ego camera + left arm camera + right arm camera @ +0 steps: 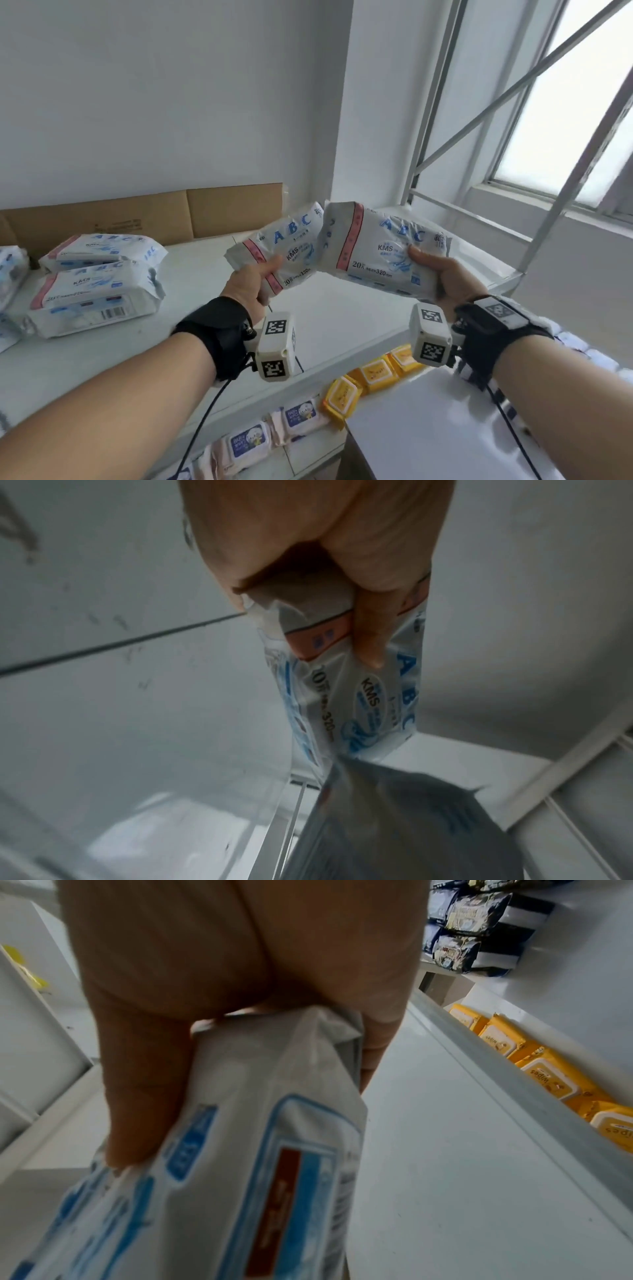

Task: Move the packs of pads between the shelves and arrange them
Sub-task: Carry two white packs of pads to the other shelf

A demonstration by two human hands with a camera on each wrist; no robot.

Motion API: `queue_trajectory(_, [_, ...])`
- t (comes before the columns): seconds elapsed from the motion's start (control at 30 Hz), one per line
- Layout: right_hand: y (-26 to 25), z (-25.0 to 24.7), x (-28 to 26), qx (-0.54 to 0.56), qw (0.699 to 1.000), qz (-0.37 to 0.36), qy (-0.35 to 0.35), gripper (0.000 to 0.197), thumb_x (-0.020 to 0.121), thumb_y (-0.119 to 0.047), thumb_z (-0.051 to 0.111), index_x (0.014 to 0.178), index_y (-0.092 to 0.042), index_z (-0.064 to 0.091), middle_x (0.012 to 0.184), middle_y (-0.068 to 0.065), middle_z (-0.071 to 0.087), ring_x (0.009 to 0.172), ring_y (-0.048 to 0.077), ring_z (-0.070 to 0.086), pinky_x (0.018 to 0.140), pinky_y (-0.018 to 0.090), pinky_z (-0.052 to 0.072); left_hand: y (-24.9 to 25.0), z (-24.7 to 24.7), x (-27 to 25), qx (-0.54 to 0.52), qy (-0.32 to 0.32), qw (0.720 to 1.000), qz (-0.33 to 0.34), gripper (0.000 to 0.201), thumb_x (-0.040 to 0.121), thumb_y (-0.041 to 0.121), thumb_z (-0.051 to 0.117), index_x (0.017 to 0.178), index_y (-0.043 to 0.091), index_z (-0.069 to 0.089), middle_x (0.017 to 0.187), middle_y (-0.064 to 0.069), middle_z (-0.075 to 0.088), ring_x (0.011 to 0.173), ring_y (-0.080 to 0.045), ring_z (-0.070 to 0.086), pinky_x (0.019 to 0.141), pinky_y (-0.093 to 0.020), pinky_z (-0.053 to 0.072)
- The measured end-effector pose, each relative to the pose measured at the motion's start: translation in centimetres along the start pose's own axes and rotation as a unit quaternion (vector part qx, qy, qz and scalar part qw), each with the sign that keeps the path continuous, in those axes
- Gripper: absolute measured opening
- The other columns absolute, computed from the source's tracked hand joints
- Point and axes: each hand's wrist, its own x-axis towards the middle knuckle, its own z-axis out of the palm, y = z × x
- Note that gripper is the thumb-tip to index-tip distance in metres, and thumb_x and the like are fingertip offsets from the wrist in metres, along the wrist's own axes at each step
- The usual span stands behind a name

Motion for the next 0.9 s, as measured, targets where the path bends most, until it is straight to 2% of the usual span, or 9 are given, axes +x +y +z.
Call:
queue_trajectory(0.07, [-0.7,-1.5,-1.1,0.028,0.999,-0.027,-0.002,0.042,0.069,-0.016,0.069,0.11,-0.01,0.062,0.093,0.012,0.075,0.076,0.026,0.074,0.058,0.035,0.059,-1.4,2.7,-1.3,0.006,-0.008,1.0,0.01,0.016,0.08,0.008,0.07,0.096,0.011,0.067,0.078,-0.005,0.074,0.065,-0.017,0.068,0.058,-0.021,0.045])
queue_trajectory(0.1, [-1.1,-2.5,-1.8,0.04,0.998,-0.039,-0.003,0.04,0.07,-0.016,0.068,0.109,-0.01,0.063,0.092,0.011,0.075,0.075,0.025,0.074,0.056,0.034,0.058,-2.2,4.1,-2.0,0.014,-0.008,1.0,0.012,0.021,0.079,0.008,0.071,0.099,0.01,0.067,0.087,-0.008,0.074,0.08,-0.025,0.068,0.07,-0.03,0.044])
queue_trajectory(0.17, [-1.9,-4.9,-3.2,0.053,0.997,-0.057,-0.001,0.033,0.073,-0.015,0.066,0.105,-0.01,0.063,0.088,0.011,0.076,0.072,0.024,0.074,0.055,0.033,0.058,-3.8,6.9,-3.5,0.025,-0.005,1.0,0.014,0.029,0.077,0.008,0.074,0.105,0.008,0.067,0.103,-0.015,0.071,0.098,-0.033,0.063,0.083,-0.038,0.038])
queue_trajectory(0.3, [-4.0,-11.5,-6.4,0.055,0.996,-0.066,-0.016,0.019,0.083,-0.012,0.059,0.102,-0.009,0.062,0.084,0.01,0.076,0.069,0.023,0.073,0.053,0.031,0.058,-7.8,12.6,-6.5,0.021,-0.014,0.999,0.021,0.026,0.078,0.007,0.072,0.104,0.009,0.067,0.103,-0.016,0.07,0.1,-0.033,0.061,0.079,-0.037,0.04])
queue_trajectory(0.4, [-5.2,-17.3,-8.8,0.04,0.998,-0.052,-0.01,0.024,0.081,-0.014,0.06,0.103,-0.008,0.061,0.082,0.01,0.076,0.066,0.022,0.073,0.051,0.029,0.057,-11.5,17.0,-8.8,0.01,-0.015,1.0,0.014,0.04,0.079,0.005,0.07,0.119,0.003,0.062,0.114,-0.019,0.066,0.106,-0.035,0.062,0.099,-0.046,0.044])
queue_trajectory(0.53, [-6.3,-23.9,-10.9,0.038,0.999,-0.024,-0.015,0.018,0.08,-0.014,0.06,0.097,-0.008,0.063,0.081,0.011,0.076,0.066,0.024,0.073,0.051,0.033,0.058,-16.0,21.8,-11.4,0.008,-0.031,0.999,-0.017,0.039,0.082,0.005,0.067,0.12,0.004,0.061,0.117,-0.018,0.064,0.097,-0.03,0.065,0.097,-0.045,0.049])
queue_trajectory(0.63, [-6.7,-27.2,-11.2,0.023,0.999,-0.005,-0.024,0.026,0.072,-0.014,0.063,0.098,-0.009,0.063,0.085,0.012,0.076,0.071,0.026,0.073,0.054,0.035,0.058,-18.5,23.5,-12.2,0.013,-0.006,0.999,-0.039,0.045,0.08,0.004,0.069,0.124,0.003,0.059,0.119,-0.02,0.064,0.107,-0.035,0.063,0.1,-0.05,0.046])
queue_trajectory(0.73, [-6.6,-29.5,-10.4,0.01,1.0,0.011,-0.028,0.028,0.07,-0.012,0.064,0.098,-0.01,0.064,0.089,0.012,0.075,0.074,0.027,0.073,0.057,0.035,0.059,-20.0,24.1,-12.2,0.037,0.007,0.998,-0.054,0.049,0.078,0.004,0.071,0.125,0.002,0.057,0.12,-0.021,0.064,0.109,-0.037,0.063,0.1,-0.053,0.045])
queue_trajectory(0.9, [-5.4,-31.0,-8.0,-0.027,0.999,0.034,-0.032,0.029,0.07,-0.01,0.064,0.099,-0.01,0.066,0.092,0.013,0.075,0.076,0.029,0.073,0.066,0.043,0.06,-21.8,23.2,-10.7,0.066,0.027,0.993,-0.099,0.052,0.071,-0.001,0.074,0.121,0.0,0.059,0.116,-0.024,0.065,0.105,-0.039,0.063,0.096,-0.058,0.046])
